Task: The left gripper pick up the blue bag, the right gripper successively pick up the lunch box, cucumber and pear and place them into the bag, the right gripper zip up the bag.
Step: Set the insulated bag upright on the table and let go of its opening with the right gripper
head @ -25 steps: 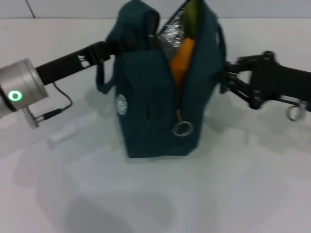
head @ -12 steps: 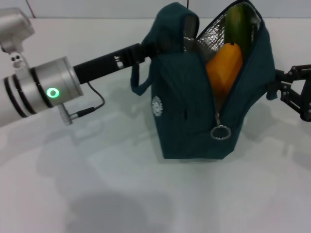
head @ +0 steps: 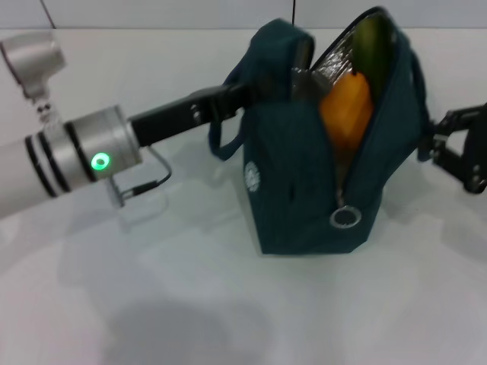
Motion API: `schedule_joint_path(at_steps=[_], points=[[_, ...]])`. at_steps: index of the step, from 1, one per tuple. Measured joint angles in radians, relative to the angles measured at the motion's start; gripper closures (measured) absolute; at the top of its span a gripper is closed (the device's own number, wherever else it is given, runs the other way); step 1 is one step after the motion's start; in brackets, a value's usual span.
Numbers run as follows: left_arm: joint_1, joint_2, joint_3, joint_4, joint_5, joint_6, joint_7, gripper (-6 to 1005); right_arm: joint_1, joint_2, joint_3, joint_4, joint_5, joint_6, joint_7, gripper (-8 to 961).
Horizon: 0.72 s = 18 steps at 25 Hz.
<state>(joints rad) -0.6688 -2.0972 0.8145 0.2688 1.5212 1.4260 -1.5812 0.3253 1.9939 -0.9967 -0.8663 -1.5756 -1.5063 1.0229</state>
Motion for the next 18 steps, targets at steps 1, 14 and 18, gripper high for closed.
schedule_joint_path(at_steps=[1,14,18], points=[[0.016,0.0,0.0,0.0,0.001,-0.007,0.012,951,0.002,0.004,-0.003,0.0,-0.015,0.0,0.0,848],[0.118,-0.003,0.0,-0.04,-0.033,0.02,0.064,944,-0.002,0.015,-0.069,0.049,0.005,-0.007,0.002,840],[0.109,-0.005,0.0,-0.055,-0.033,0.039,0.064,942,-0.026,0.015,-0.065,0.051,0.078,-0.026,0.003,776]])
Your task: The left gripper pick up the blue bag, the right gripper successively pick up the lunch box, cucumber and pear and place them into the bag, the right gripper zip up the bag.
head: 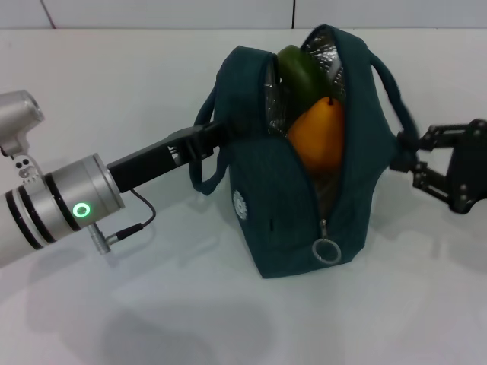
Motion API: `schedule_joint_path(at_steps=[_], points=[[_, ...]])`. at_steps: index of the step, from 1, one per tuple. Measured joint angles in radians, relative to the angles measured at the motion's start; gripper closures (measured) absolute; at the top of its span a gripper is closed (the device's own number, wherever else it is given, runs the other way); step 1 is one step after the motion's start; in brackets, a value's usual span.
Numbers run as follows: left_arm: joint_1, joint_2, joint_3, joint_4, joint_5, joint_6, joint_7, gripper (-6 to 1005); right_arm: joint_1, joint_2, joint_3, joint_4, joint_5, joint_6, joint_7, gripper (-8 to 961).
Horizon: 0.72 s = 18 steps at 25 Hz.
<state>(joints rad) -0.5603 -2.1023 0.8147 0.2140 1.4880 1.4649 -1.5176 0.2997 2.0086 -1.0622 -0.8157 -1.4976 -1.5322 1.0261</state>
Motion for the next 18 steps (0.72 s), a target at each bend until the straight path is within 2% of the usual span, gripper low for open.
schedule_joint_path(at_steps=[3,8,14,18], points=[[-0.004,0.0,0.0,-0.008,-0.001,0.005,0.001,941,-0.021,-0.001,0.006,-0.01,0.058,-0.023,0.0,728],[-0.004,-0.001,0.0,-0.01,-0.002,0.005,0.002,938,-0.028,-0.006,0.012,-0.013,0.063,-0.066,0.001,482],[-0.004,-0.001,0.0,-0.01,-0.002,0.005,0.001,935,-0.049,-0.006,0.016,-0.015,0.069,-0.139,-0.019,272],[-0.004,-0.001,0.0,-0.01,-0.002,0.005,0.0,933,-0.051,-0.004,-0.001,-0.006,0.027,-0.228,-0.036,240]])
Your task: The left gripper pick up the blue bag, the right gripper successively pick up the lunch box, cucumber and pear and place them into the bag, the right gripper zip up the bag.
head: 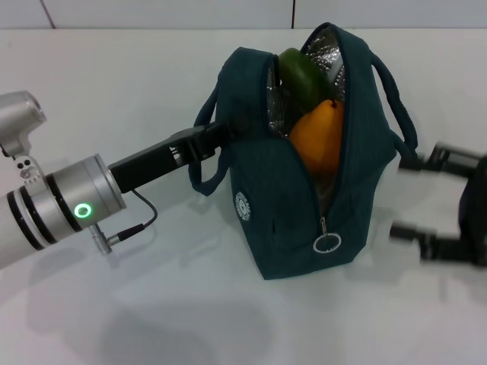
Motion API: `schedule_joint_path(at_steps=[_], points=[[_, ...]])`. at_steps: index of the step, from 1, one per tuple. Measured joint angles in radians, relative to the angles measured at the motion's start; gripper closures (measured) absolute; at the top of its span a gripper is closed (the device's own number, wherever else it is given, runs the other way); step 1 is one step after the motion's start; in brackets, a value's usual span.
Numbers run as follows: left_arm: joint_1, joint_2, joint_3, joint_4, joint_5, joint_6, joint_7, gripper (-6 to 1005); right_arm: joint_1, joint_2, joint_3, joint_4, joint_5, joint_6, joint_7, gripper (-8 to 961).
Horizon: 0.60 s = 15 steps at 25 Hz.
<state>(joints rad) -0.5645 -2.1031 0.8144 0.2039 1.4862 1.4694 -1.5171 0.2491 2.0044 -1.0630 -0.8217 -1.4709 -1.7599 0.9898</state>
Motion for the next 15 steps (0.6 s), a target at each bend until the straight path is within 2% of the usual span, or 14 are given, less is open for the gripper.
schedule_joint_path(at_steps=[3,7,15], points=[[0.0,0.0,0.0,0.0,0.0,0.0,-0.001,932,0.002,0.002,-0.044,0.028,-0.046,-0.014,-0.006,216],[0.0,0.0,0.0,-0.002,0.0,0.0,-0.001,930,0.02,0.004,-0.083,0.11,-0.068,0.051,-0.013,184],[-0.003,0.0,0.0,-0.003,0.0,0.001,0.0,926,0.097,0.007,-0.097,0.25,-0.06,0.144,-0.009,184]])
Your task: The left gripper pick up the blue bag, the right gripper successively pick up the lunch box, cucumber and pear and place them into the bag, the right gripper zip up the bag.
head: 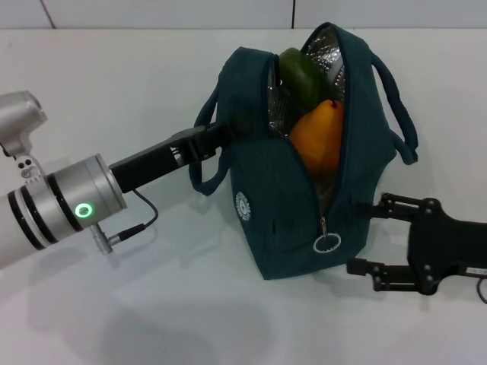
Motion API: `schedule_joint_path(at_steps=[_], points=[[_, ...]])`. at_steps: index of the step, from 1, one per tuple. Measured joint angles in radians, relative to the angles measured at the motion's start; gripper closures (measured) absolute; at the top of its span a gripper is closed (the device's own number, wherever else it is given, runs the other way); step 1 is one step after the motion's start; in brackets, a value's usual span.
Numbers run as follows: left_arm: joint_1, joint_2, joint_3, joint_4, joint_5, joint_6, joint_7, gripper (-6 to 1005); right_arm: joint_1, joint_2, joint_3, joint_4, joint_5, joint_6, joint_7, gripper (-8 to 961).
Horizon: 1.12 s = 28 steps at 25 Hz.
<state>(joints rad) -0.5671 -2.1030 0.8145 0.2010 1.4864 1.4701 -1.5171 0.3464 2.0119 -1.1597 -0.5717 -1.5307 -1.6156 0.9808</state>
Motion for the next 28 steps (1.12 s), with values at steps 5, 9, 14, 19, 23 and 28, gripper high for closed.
schedule_joint_path(at_steps=[5,9,14,19,23,28], points=[[-0.004,0.0,0.0,0.0,0.0,0.0,0.0,923,0.045,0.002,-0.033,0.055,0.001,0.023,0.001,185],[-0.005,0.0,0.0,-0.002,0.0,0.001,-0.003,921,0.06,0.005,-0.075,0.074,0.002,0.051,0.0,185],[-0.005,0.0,0.0,-0.002,0.0,0.001,-0.002,918,0.061,0.007,-0.096,0.082,0.003,0.067,0.0,185],[-0.008,0.0,0.0,-0.002,0.0,0.001,-0.001,916,0.067,0.008,-0.097,0.103,0.007,0.077,0.0,191],[-0.008,0.0,0.0,-0.002,-0.004,0.0,-0.001,914,0.068,0.01,-0.101,0.106,0.019,0.088,-0.003,197],[-0.008,0.0,0.0,-0.002,-0.007,-0.001,0.0,911,0.07,0.01,-0.122,0.106,0.023,0.095,-0.004,212]])
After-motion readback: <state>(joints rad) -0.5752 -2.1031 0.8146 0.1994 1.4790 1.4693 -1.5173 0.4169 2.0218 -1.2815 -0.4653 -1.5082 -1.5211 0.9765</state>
